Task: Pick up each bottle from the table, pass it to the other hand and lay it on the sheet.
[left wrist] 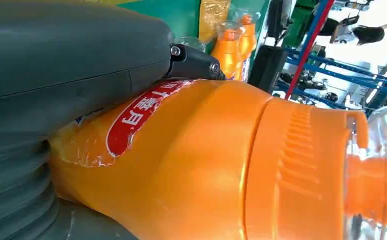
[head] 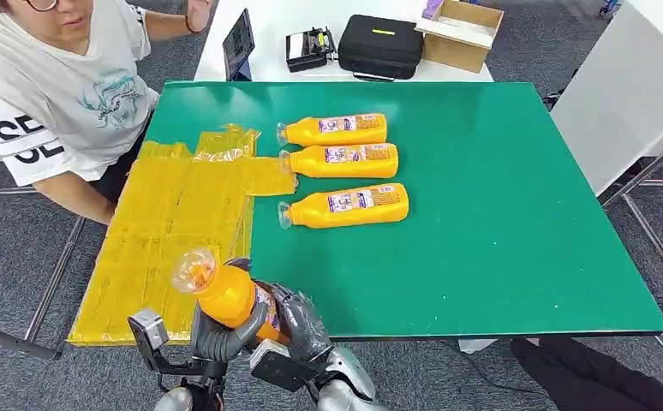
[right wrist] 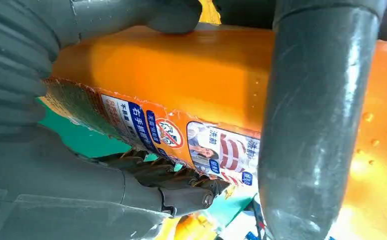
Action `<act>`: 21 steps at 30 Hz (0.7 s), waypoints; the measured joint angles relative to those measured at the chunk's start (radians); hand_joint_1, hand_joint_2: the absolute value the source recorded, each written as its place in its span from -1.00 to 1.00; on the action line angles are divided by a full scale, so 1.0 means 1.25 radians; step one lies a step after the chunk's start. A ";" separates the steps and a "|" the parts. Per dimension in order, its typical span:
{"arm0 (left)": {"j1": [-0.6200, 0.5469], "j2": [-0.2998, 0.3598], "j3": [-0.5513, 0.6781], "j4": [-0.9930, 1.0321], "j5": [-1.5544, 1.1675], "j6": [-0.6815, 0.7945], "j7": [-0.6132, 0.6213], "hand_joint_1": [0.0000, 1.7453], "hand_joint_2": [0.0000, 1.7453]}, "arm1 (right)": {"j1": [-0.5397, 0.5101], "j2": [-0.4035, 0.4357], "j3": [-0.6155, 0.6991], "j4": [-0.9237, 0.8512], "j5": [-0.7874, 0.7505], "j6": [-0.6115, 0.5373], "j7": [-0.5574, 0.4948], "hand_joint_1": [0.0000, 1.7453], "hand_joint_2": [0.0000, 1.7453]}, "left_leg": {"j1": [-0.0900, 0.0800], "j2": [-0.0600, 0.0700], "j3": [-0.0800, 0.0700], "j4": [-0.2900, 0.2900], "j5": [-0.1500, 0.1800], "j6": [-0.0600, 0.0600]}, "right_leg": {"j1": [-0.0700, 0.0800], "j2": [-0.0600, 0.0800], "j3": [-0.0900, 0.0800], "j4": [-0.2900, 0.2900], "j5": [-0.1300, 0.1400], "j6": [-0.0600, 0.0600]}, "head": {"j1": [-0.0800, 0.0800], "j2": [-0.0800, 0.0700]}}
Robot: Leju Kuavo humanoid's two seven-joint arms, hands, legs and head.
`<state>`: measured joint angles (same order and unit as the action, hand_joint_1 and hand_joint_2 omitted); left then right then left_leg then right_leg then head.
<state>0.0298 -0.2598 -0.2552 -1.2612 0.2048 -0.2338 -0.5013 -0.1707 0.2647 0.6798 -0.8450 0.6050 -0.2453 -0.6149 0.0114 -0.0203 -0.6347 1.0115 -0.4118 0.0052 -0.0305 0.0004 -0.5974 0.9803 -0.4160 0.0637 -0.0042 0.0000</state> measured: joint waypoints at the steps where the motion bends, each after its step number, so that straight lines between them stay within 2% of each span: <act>1: 0.000 0.000 0.001 0.000 0.002 -0.002 -0.002 1.00 1.00 | 0.000 0.000 0.001 0.000 0.001 0.000 0.000 1.00 1.00 | 0.000 0.000 0.000 0.000 0.000 0.000 | 0.000 0.000 0.000 0.000 0.000 0.000 | 0.000 0.000; 12: 0.001 0.000 0.006 0.000 0.008 -0.011 -0.006 1.00 1.00 | -0.002 0.000 0.006 0.002 0.002 0.000 0.002 1.00 1.00 | 0.000 0.000 0.000 0.000 0.000 0.000 | 0.000 0.000 0.000 0.000 0.000 0.000 | 0.000 0.000; 13: 0.002 0.000 0.006 0.000 0.016 -0.020 -0.006 1.00 1.00 | -0.002 0.000 0.006 0.002 0.002 0.000 0.002 0.84 1.00 | 0.000 0.000 0.000 0.000 0.000 0.000 | 0.000 0.000 0.000 0.000 0.000 0.000 | 0.000 0.000; 14: 0.003 0.000 0.008 -0.001 0.024 -0.028 -0.006 1.00 1.00 | -0.002 0.000 0.006 0.002 0.003 0.000 0.002 -0.84 1.00 | 0.000 0.000 0.000 0.000 0.000 0.000 | 0.000 0.000 0.000 0.000 0.000 0.000 | 0.000 0.000; 15: 0.004 0.000 0.011 -0.002 0.032 -0.040 -0.006 1.00 1.00 | -0.002 0.000 0.007 0.002 0.004 0.000 0.002 -1.00 1.00 | 0.000 0.000 0.000 0.000 0.000 0.000 | 0.000 0.000 0.000 0.000 0.000 0.000 | 0.000 0.000; 17: 0.006 0.000 0.012 -0.007 0.042 -0.054 -0.006 1.00 1.00 | -0.002 0.000 0.007 0.002 0.008 -0.002 0.003 -1.00 1.00 | 0.000 0.000 0.000 0.000 0.000 0.000 | 0.000 0.000 0.000 0.000 0.000 0.000 | 0.000 0.000; 18: 0.006 0.000 0.012 -0.011 0.047 -0.061 -0.006 1.00 1.00 | -0.002 0.000 0.008 0.002 0.012 -0.007 0.003 -1.00 -1.00 | 0.000 0.000 0.000 0.000 0.000 0.000 | 0.000 0.000 0.000 0.000 0.000 0.000 | 0.000 0.000; 21: 0.008 0.000 0.012 -0.029 0.046 -0.061 -0.004 1.00 1.00 | -0.001 0.000 0.007 -0.005 0.010 -0.059 0.012 -1.00 -1.00 | 0.000 0.000 0.000 0.000 0.000 0.000 | 0.000 0.000 0.000 0.000 0.000 0.000 | 0.000 0.000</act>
<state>0.0393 -0.2594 -0.2403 -1.2973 0.2617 -0.3102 -0.5062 -0.1718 0.2644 0.6890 -0.8510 0.6181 -0.3195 -0.6005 0.0114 -0.0203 -0.6347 1.0115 -0.4117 0.0052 -0.0306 0.0004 -0.5974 0.9804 -0.4159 0.0637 -0.0042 0.0000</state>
